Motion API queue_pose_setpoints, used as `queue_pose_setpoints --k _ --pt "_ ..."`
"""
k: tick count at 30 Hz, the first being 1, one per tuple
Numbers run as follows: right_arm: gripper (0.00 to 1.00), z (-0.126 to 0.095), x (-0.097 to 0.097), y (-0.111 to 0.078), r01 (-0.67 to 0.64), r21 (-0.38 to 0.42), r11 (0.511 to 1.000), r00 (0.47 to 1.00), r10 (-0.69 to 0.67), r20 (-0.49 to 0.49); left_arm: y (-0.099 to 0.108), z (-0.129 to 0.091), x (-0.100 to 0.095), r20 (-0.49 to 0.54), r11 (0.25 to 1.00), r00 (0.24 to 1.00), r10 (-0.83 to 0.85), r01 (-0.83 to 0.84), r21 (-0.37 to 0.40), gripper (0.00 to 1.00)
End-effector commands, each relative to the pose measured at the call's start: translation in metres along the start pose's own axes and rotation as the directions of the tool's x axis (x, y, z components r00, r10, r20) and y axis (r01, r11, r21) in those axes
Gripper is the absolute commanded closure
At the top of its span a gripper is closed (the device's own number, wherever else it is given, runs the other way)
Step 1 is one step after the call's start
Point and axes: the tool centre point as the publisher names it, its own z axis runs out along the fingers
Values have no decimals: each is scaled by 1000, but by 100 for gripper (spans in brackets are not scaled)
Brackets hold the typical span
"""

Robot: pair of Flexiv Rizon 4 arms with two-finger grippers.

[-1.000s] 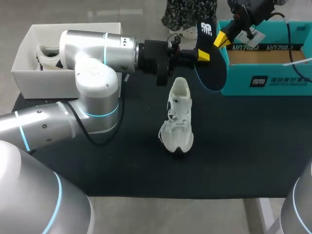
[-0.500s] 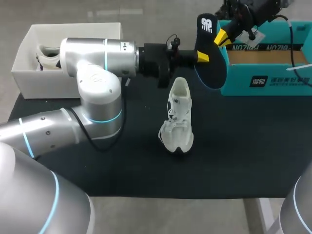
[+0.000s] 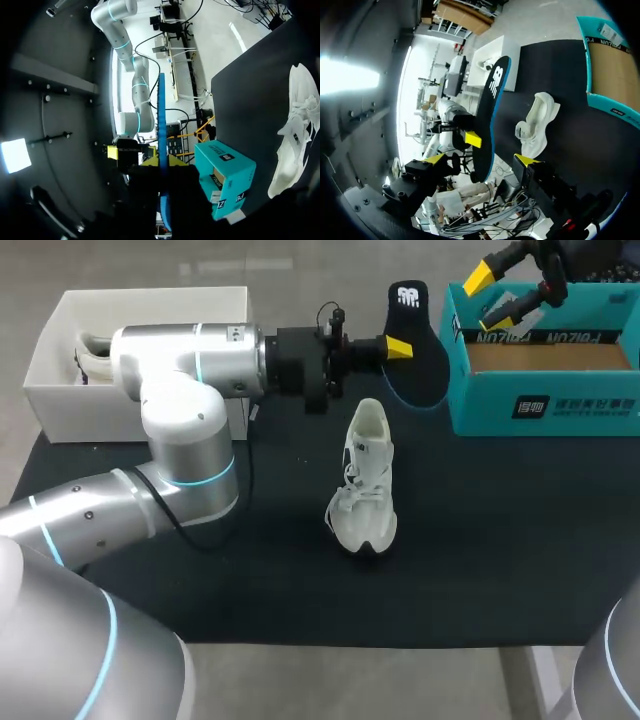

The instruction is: Take the shoe out of the shoebox, open the shoe tongue, remove and reinsert the insole, then place the shoe into the shoebox

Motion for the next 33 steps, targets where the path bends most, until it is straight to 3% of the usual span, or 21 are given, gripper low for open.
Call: queue_pose_setpoints --k 1,7,10,14,21,28,33 --pt "0 -2 0 -26 28 -357 934 999 -32 -4 3 -5 -9 -50 999 998 -24 26 31 100" --pt "0 -1 6 -29 45 -475 879 999 -25 48 3 -13 -21 -49 999 997 -52 52 4 100" --pt "0 0 9 -33 18 -561 828 998 18 59 3 -18 -28 -23 999 999 -48 48 -13 100" --pt "0 -2 9 -36 -100 -680 727 995 90 -49 5 -20 -31 -20 1000 1000 -23 23 -18 100" --pt "0 -2 9 -27 -184 -729 659 973 16 -231 6 -20 -31 13 999 999 -37 37 20 100" --pt "0 1 5 -26 -190 -729 657 970 13 -241 2 -21 -37 22 998 1000 -16 14 61 100" --pt "0 0 8 -26 -126 -704 699 979 -28 -202 0 -23 -39 31 996 999 -29 26 88 100"
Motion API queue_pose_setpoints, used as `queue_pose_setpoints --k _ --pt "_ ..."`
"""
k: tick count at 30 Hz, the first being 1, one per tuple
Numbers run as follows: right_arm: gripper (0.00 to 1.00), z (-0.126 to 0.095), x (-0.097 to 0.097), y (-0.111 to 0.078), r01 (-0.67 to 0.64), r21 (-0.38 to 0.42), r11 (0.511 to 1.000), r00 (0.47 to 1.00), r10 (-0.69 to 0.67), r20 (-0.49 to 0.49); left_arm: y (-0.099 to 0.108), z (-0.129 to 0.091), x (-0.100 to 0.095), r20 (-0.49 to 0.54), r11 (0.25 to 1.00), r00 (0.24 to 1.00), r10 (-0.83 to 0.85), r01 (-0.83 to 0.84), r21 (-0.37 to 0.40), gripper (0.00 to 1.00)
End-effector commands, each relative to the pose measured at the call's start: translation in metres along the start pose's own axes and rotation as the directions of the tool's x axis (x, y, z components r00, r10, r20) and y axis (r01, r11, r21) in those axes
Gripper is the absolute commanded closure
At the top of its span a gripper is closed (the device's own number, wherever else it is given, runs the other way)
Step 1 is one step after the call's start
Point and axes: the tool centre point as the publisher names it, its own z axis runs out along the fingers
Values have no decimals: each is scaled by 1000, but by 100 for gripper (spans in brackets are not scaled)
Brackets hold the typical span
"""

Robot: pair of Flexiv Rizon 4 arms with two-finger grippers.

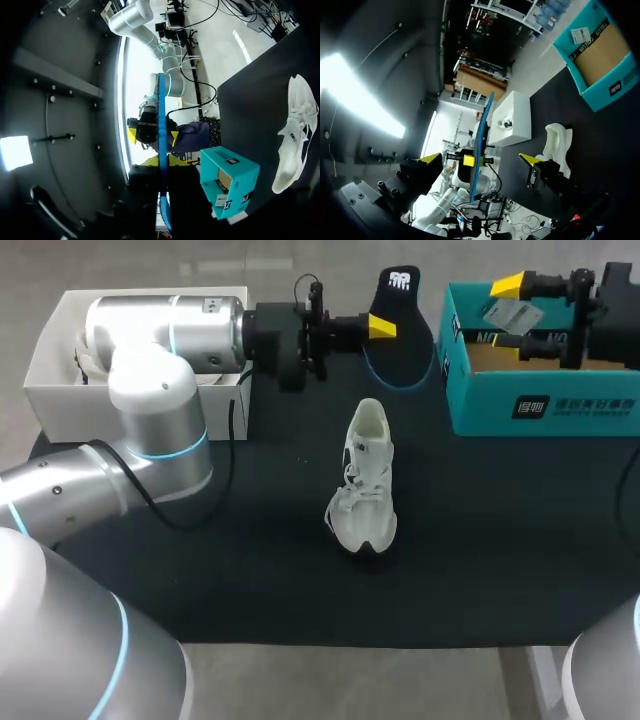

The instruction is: Take the shoe out of the shoebox, open the shoe tongue, remove and reinsert the insole, then place the shoe into the shoebox

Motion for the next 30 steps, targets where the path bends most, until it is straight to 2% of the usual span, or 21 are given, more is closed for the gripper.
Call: queue_pose_setpoints --k 1,13,15,17,18,19,20,30 --pt "0 1 2 -4 17 -141 990 1000 -16 8 2 -1 0 -17 1000 1000 2 -2 25 100" --pt "0 1 2 -4 17 -141 990 1000 -16 8 2 -1 0 -17 1000 1000 2 -2 25 100" --pt "0 1 2 -4 17 -141 990 1000 -16 8 8 2 -2 -78 985 983 -167 163 -55 100" --pt "0 1 2 -4 17 -141 990 1000 -16 8 8 7 -7 -173 947 932 -318 305 -97 100" --pt "0 1 2 -4 17 -141 990 1000 -16 8 5 8 -13 -175 932 916 -361 352 -83 100" --pt "0 1 2 -4 17 -141 990 1000 -16 8 1 9 -19 -187 926 909 -372 377 -8 100" --pt "0 1 2 -4 17 -141 990 1000 -16 8 0 8 -23 -175 923 910 -376 385 15 100" --pt "0 1 2 -4 17 -141 990 1000 -16 8 0 8 -23 -175 923 910 -376 385 15 100"
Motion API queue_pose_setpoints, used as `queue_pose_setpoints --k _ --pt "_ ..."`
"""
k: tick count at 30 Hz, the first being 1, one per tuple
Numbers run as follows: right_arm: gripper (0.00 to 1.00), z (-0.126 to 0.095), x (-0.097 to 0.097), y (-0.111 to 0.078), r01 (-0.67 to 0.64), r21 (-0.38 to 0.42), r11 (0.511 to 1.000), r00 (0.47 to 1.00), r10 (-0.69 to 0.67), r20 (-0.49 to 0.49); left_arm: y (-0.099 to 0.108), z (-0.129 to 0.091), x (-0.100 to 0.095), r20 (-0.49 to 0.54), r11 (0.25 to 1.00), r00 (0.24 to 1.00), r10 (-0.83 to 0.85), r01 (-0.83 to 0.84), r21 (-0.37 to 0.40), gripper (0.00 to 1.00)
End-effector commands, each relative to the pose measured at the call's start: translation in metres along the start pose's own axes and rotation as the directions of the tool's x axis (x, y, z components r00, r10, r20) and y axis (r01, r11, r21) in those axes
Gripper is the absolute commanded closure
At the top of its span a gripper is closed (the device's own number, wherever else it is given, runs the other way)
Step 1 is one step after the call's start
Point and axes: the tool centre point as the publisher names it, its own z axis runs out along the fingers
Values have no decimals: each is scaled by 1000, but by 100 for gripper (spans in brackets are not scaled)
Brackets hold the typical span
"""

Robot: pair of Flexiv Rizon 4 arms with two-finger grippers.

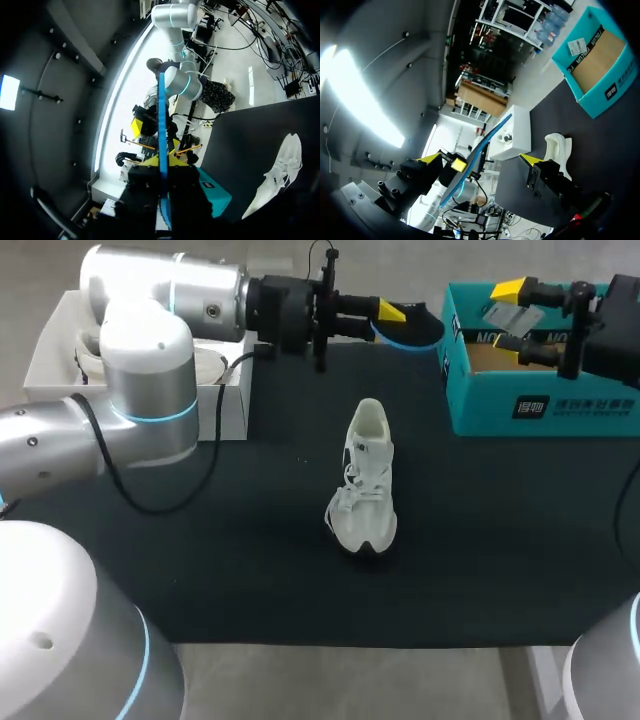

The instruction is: Take the shoe out of the shoebox, open the shoe tongue, remove and reinsert the insole, then place the shoe into the shoebox

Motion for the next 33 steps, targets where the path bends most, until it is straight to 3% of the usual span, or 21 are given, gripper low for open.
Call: queue_pose_setpoints --k 1,10,16,23,25,29,33 --pt "0 2 0 -1 -1 -3 1000 1000 1 4 5 -1 -4 -39 1000 999 1 0 10 100" --pt "0 2 0 -1 -1 -3 1000 1000 1 4 5 -1 -4 -39 1000 999 1 0 10 100" --pt "0 4 3 -9 -194 182 964 968 218 -122 5 -1 -4 -39 1000 999 1 0 10 100" --pt "0 3 12 -14 -188 335 923 944 264 -197 3 -4 -8 31 998 998 -47 46 35 100" --pt "0 3 14 -15 -162 382 910 953 245 -180 3 -4 -9 38 991 992 -123 121 58 100" --pt "0 3 14 -16 -155 381 912 957 233 -170 9 0 -14 -37 926 926 -376 373 -58 100" --pt "0 3 14 -16 -155 381 912 957 233 -170 9 -4 -15 -27 848 849 -528 529 19 100"
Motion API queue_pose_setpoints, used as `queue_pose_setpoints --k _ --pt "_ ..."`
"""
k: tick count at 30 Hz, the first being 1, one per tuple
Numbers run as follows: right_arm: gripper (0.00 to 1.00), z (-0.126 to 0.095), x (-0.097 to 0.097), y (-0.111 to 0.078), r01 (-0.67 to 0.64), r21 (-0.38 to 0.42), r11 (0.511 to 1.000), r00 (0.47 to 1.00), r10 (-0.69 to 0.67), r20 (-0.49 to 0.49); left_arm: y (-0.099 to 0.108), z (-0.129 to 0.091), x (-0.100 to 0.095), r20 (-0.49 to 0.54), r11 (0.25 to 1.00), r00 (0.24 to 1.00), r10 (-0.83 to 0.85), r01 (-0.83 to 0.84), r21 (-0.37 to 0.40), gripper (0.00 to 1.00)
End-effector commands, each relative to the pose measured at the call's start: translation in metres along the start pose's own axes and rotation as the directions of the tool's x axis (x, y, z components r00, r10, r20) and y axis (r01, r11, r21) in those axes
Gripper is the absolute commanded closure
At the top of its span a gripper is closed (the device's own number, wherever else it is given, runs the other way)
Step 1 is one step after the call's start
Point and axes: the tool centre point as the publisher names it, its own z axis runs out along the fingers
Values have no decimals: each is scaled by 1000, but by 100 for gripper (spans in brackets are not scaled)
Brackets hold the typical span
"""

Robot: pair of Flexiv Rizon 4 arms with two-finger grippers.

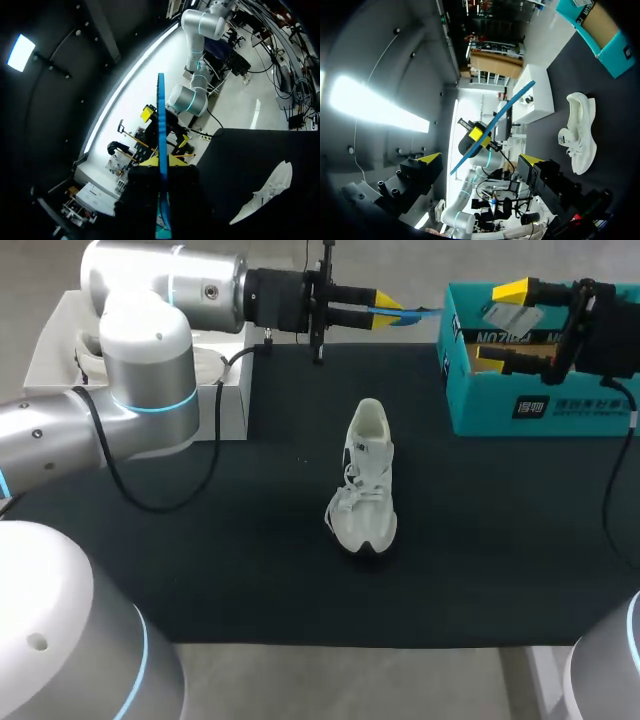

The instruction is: Take the shoe out of the shoebox, open the shoe tongue, remove and reinsert the insole, then place the shoe into the shoebox

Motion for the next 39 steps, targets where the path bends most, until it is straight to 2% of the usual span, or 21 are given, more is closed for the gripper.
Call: queue_pose_setpoints --k 1,13,14,15,17,18,19,20,21,34,35,36,37,38,39 --pt "0 2 1 6 0 49 999 1000 0 5 -4 -3 -8 -43 974 973 -227 226 -11 100" --pt "0 2 1 6 0 49 999 1000 0 5 -4 -3 -8 -43 974 973 -227 226 -11 100" --pt "0 2 1 6 0 49 999 1000 0 5 -5 -5 -11 -26 950 953 -303 304 69 100" --pt "0 2 1 6 0 49 999 1000 0 5 -1 -5 -15 14 905 905 -424 424 3 100" --pt "0 2 1 6 0 49 999 1000 0 5 2 -7 -19 23 789 790 -613 612 54 100" --pt "0 2 1 6 0 49 999 1000 0 5 3 -7 -20 4 721 721 -693 693 16 100" --pt "0 2 1 6 0 49 999 1000 0 5 1 -10 -21 -16 686 694 -720 715 134 100" --pt "0 2 1 6 0 49 999 1000 0 5 -1 -11 -23 -65 651 668 -741 739 171 100" --pt "0 2 1 6 0 49 999 1000 0 5 -6 -12 -24 -78 671 686 -724 726 154 100" --pt "0 2 1 6 0 49 999 1000 0 5 -6 -12 -24 -78 671 686 -724 726 154 100" --pt "0 2 1 6 0 49 999 1000 0 5 -4 -10 -25 -79 612 621 -780 783 109 100" --pt "0 2 1 6 0 49 999 1000 0 5 0 -8 -26 -40 511 514 -857 857 61 100" --pt "0 2 1 6 0 49 999 1000 0 5 3 -7 -28 -3 381 382 -924 923 62 100" --pt "0 2 1 6 0 49 999 1000 0 5 6 -7 -30 6 181 181 -983 982 48 100" --pt "0 2 1 6 0 49 999 1000 0 5 7 -8 -28 -11 73 73 -997 997 18 100"
